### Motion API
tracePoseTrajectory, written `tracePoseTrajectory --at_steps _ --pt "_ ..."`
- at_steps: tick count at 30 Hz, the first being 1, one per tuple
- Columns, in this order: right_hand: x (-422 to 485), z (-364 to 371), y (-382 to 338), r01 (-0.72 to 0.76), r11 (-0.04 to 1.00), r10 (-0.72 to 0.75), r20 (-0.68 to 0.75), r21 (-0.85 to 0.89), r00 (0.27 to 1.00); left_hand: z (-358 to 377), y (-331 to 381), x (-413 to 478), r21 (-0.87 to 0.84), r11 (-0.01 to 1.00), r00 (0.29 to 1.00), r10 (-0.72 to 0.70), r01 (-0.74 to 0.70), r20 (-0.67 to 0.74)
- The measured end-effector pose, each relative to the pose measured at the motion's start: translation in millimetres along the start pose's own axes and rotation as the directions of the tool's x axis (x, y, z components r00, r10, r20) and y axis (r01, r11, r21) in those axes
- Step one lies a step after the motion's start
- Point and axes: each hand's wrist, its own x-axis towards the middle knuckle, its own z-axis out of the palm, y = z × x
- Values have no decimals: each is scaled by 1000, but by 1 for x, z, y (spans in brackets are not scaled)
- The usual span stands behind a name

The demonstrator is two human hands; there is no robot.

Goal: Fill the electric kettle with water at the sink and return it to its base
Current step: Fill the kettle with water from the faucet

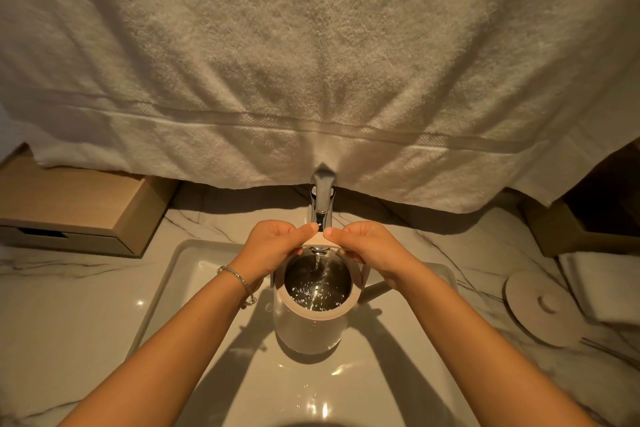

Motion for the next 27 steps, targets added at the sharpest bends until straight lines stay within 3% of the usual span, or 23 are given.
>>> tracePoseTrajectory --at_steps 27 --pt "4 -3 -7 48 998 -48 16 36 999 -4 8 -3 -4 1000 1000 10 -10 -19"
